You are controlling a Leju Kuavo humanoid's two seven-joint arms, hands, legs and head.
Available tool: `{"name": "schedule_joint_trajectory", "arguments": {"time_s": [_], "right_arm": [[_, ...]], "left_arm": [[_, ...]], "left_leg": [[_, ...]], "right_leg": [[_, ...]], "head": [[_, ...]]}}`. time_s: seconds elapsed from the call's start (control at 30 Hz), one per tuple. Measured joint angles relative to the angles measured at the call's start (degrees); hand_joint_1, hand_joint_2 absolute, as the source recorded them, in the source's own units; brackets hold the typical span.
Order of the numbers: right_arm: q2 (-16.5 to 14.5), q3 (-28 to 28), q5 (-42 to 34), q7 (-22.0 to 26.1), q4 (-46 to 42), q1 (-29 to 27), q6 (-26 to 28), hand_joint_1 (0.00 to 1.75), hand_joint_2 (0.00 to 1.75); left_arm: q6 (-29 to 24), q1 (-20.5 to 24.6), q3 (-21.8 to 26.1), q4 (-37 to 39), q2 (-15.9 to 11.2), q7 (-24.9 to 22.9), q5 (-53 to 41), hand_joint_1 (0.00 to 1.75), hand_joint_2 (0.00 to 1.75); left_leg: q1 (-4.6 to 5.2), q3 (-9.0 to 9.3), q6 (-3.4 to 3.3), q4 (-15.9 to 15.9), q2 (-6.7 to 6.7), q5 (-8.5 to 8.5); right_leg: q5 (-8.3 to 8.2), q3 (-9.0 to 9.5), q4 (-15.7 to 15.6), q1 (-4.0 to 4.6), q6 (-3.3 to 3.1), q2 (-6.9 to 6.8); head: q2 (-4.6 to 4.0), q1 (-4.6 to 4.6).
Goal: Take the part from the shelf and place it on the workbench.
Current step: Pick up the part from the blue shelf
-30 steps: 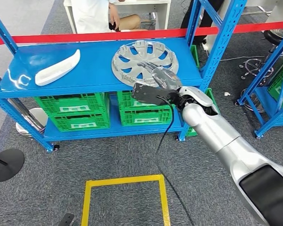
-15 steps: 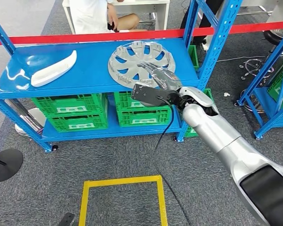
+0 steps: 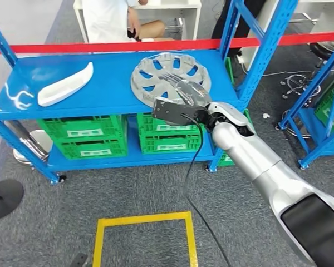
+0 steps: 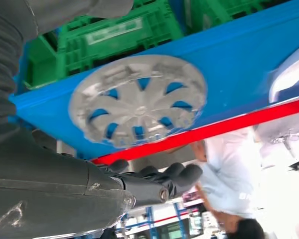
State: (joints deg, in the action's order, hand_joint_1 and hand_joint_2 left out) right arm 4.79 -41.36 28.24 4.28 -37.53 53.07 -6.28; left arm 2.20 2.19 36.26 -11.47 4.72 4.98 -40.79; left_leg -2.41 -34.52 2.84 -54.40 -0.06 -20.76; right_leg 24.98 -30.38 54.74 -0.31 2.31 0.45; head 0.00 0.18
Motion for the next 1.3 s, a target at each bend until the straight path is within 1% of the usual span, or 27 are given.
{"name": "schedule_joint_trajectory", "arguments": {"time_s": [0.07,0.1,0.2,0.23,0.27,0.3,0.37,0.4,0.43,0.47,0.53,0.6,0.63,0.7,0.73,0.77,0.8,0.87,0.93,1.0,1.07,1.1,1.13,1.2,1.23,1.27,1.3], "right_arm": [[0.0,0.0,0.0,0.0,0.0,0.1,0.0,0.00,1.75],[0.0,0.0,0.0,0.0,0.0,0.1,0.1,0.00,1.75],[-0.1,-0.1,0.0,0.0,0.0,-0.2,0.1,0.00,1.75],[-0.1,-0.1,0.0,0.0,0.1,-0.4,0.1,0.00,1.75],[-0.1,-0.1,0.0,-0.1,0.1,-0.6,0.1,0.00,1.75],[-0.1,-0.1,0.0,-0.1,0.1,-0.6,0.1,0.00,1.75],[-0.1,-0.1,0.0,-0.1,0.1,-0.3,0.1,0.00,1.75],[-0.1,-0.1,0.0,0.0,0.1,-0.1,0.1,0.00,1.75],[-0.1,-0.1,0.0,0.0,0.1,0.2,0.1,0.00,1.75],[-0.1,-0.1,0.0,0.0,0.1,0.3,0.1,0.00,1.75],[-0.1,-0.1,0.0,0.0,0.1,0.3,0.1,0.00,1.75],[-0.1,-0.1,0.0,0.0,0.1,0.4,0.2,0.00,1.75],[-0.1,-0.1,0.0,0.0,0.1,0.4,0.2,0.00,1.75],[-0.2,-0.1,0.0,0.0,0.1,0.1,0.2,0.00,1.75],[-0.2,-0.1,0.0,0.0,0.1,-0.2,0.2,0.00,1.75],[-0.2,-0.1,0.0,0.0,0.1,-0.5,0.2,0.00,1.75],[-0.2,-0.1,0.0,0.0,0.1,-0.6,0.2,0.00,1.75],[-0.2,-0.1,0.0,0.0,0.1,-0.6,0.2,0.00,1.75],[-0.3,-0.1,0.0,0.0,0.1,-0.4,0.2,0.00,1.75],[-0.3,-0.1,0.0,0.0,0.1,-0.2,0.2,0.00,1.75],[-0.3,-0.1,0.0,0.0,0.1,-0.1,0.2,0.00,1.75],[-0.3,-0.1,0.0,0.0,0.1,0.0,0.2,0.00,1.75],[-0.3,-0.1,0.0,0.0,0.1,0.0,0.2,0.00,1.75],[-0.3,-0.2,0.0,-0.1,0.1,-0.2,0.2,0.00,1.75],[-0.3,-0.2,0.0,-0.1,0.1,-0.5,0.2,0.00,1.75],[-0.3,-0.2,0.0,-0.1,0.1,-0.8,0.2,0.00,1.75],[-0.3,-0.2,0.0,-0.2,0.1,-1.0,0.3,0.00,1.75]], "left_arm": [[0.0,0.0,0.0,0.0,0.0,0.0,0.0,0.00,0.00],[-0.1,-0.1,0.1,0.0,0.0,0.0,0.0,0.00,0.00],[-0.1,-0.1,0.2,0.0,-0.1,0.0,0.0,0.00,0.00],[-0.1,-0.1,0.2,0.0,-0.1,0.0,0.0,0.00,0.00],[-0.1,-0.2,0.3,0.0,-0.1,0.0,0.0,0.00,0.00],[-0.1,-0.2,0.4,0.0,-0.1,0.0,0.0,0.00,0.00],[-0.1,-0.2,0.5,0.0,0.0,0.0,0.0,0.00,0.00],[-0.1,-0.1,0.6,0.0,0.1,0.0,0.0,0.00,0.00],[-0.1,0.0,0.6,0.1,0.1,0.0,0.0,0.00,0.00],[-0.1,0.0,0.6,0.1,0.2,0.0,0.0,0.00,0.00],[-0.1,0.0,0.7,0.1,0.1,0.0,0.0,0.00,0.00],[-0.1,0.0,0.7,0.1,0.0,0.0,0.0,0.00,0.00],[-0.1,0.0,0.7,0.1,0.0,0.0,0.0,0.00,0.00],[-0.1,0.0,0.7,0.1,-0.1,0.0,0.0,0.00,0.00],[-0.1,-0.1,0.7,0.1,-0.2,0.0,0.0,0.00,0.00],[-0.1,-0.2,0.7,0.1,-0.2,0.0,0.0,0.00,0.00],[-0.1,-0.2,0.7,0.1,-0.3,0.0,0.0,0.00,0.00],[-0.1,-0.3,0.7,0.1,-0.3,0.0,0.0,0.00,0.00],[-0.1,-0.2,0.8,0.1,-0.2,0.0,0.0,0.00,0.00],[-0.1,-0.1,0.8,0.1,-0.1,0.0,0.0,0.00,0.00],[-0.1,-0.1,0.8,0.1,-0.1,0.0,0.0,0.00,0.00],[-0.1,-0.1,0.8,0.1,-0.1,0.0,0.0,0.00,0.00],[-0.1,-0.1,0.8,0.1,-0.2,0.0,0.0,0.00,0.00],[-0.1,-0.2,0.8,0.1,-0.2,0.0,0.0,0.00,0.00],[0.0,-0.2,0.8,0.1,-0.2,0.0,0.0,0.00,0.00],[0.0,-0.2,0.9,0.1,-0.2,0.0,0.0,0.00,0.00],[0.0,-0.3,0.9,0.1,-0.2,0.0,0.0,0.00,0.00]], "left_leg": [[0.14,0.26,-0.89,0.0,-0.18,-0.40],[0.19,0.47,-1.24,0.0,-0.27,-0.55],[0.69,1.07,-1.97,0.0,-0.44,-1.10],[0.94,1.37,-2.15,0.0,-0.54,-1.33],[1.21,1.74,-2.29,0.0,-0.68,-1.57],[1.51,2.18,-2.39,0.0,-0.81,-1.83],[2.11,3.12,-2.49,0.1,-0.99,-2.39],[2.40,3.45,-2.46,0.2,-1.05,-2.71],[2.61,3.64,-2.38,0.2,-1.09,-2.99],[2.73,3.72,-2.25,0.2,-1.13,-3.22],[2.77,3.81,-1.92,0.2,-1.16,-3.60],[2.72,2.78,-1.27,-2.2,-1.01,-5.04],[2.64,1.22,-0.92,-5.2,-0.92,-6.50],[2.42,-3.55,-0.35,-13.2,-0.84,-9.58],[2.34,-5.55,-0.14,-16.0,-0.82,-10.01],[2.26,-6.61,0.05,-16.9,-0.79,-9.24],[2.17,-6.52,0.22,-15.5,-0.75,-7.35],[1.83,-3.68,0.70,-8.0,-0.36,-2.06],[1.46,-0.73,0.44,-1.2,-0.15,0.52],[1.32,0.21,-0.70,0.7,-0.33,0.09],[1.26,0.68,-1.66,0.6,-0.42,-0.36],[1.22,1.01,-2.02,0.6,-0.45,-0.57],[1.20,1.35,-2.28,0.6,-0.49,-0.78],[1.22,1.88,-2.59,0.6,-0.55,-1.38],[1.23,2.22,-2.63,0.6,-0.60,-1.73],[1.25,2.65,-2.62,0.6,-0.70,-2.13],[1.28,3.24,-2.57,0.6,-0.81,-2.57]], "right_leg": [[1.18,-0.27,1.2,-0.24,0.45,-0.11],[2.44,-1.31,3.5,-0.29,0.58,-0.13],[6.98,-8.22,15.9,-0.16,0.50,-0.15],[7.15,-10.06,18.4,-0.05,0.24,-0.15],[6.13,-10.81,18.7,0.14,-0.21,-0.14],[4.01,-10.33,16.4,0.44,-0.89,-0.10],[-1.15,-7.19,8.0,1.60,-2.91,0.13],[-2.85,-5.59,4.3,2.18,-3.74,0.32],[-3.69,-4.53,1.9,2.63,-4.15,0.43],[-3.82,-4.02,0.8,2.89,-4.19,0.48],[-3.85,-3.61,0.2,2.73,-3.75,0.40],[-4.01,-3.11,-0.3,2.32,-3.77,0.30],[-4.00,-2.85,-0.5,2.09,-3.79,0.24],[-3.57,-2.53,-0.4,1.88,-3.84,0.19],[-3.27,-2.28,-0.4,1.78,-3.74,0.19],[-2.92,-1.95,-0.4,1.65,-3.59,0.18],[-2.52,-1.53,-0.3,1.48,-3.40,0.18],[-1.54,-0.52,-0.1,1.24,-2.76,0.19],[-0.38,0.10,0.1,1.32,-2.04,0.28],[0.30,0.58,0.3,1.41,-1.47,0.38],[0.86,0.77,0.9,1.29,-0.89,0.30],[1.69,0.00,2.5,1.23,-0.54,0.21],[2.91,-1.53,5.2,1.15,-0.21,0.11],[5.90,-6.45,13.3,1.03,0.28,0.02],[6.69,-8.82,16.5,0.97,0.34,0.01],[6.49,-10.38,17.8,0.93,0.28,0.01],[5.06,-10.84,16.9,0.90,0.09,0.02]], "head": [[0.00,0.41],[0.00,0.54],[0.00,0.87],[0.00,0.93],[0.00,1.00],[0.00,1.09],[0.00,1.12],[0.00,1.12],[0.00,1.01],[0.00,0.90],[0.00,0.87],[0.00,0.73],[0.00,0.63],[0.00,0.53],[0.00,0.53],[0.00,0.53],[0.00,0.53],[0.00,0.50],[0.00,0.39],[0.00,0.45],[0.00,0.62],[0.00,0.72],[0.00,0.74],[-0.01,0.83],[-0.01,0.85],[-0.01,0.88],[0.00,0.88]]}}
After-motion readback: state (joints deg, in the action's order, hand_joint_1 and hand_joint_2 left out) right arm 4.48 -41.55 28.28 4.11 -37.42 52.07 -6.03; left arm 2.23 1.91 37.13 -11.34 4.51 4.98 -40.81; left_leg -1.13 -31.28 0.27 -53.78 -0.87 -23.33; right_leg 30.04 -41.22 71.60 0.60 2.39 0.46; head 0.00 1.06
